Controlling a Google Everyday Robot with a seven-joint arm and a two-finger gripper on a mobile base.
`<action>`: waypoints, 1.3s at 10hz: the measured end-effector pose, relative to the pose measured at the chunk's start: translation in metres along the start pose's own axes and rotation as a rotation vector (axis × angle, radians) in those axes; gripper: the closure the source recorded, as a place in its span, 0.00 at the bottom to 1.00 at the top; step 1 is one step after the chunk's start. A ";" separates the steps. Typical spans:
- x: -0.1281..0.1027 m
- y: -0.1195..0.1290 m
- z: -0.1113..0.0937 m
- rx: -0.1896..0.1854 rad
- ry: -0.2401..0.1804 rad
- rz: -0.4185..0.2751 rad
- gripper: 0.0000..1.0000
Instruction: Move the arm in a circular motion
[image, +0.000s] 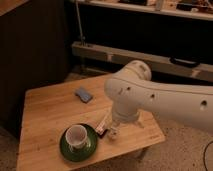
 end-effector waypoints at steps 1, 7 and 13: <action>0.002 0.013 0.000 -0.011 0.010 -0.023 0.20; -0.060 0.138 0.005 -0.093 -0.009 -0.304 0.20; -0.152 0.216 -0.001 -0.120 -0.094 -0.445 0.20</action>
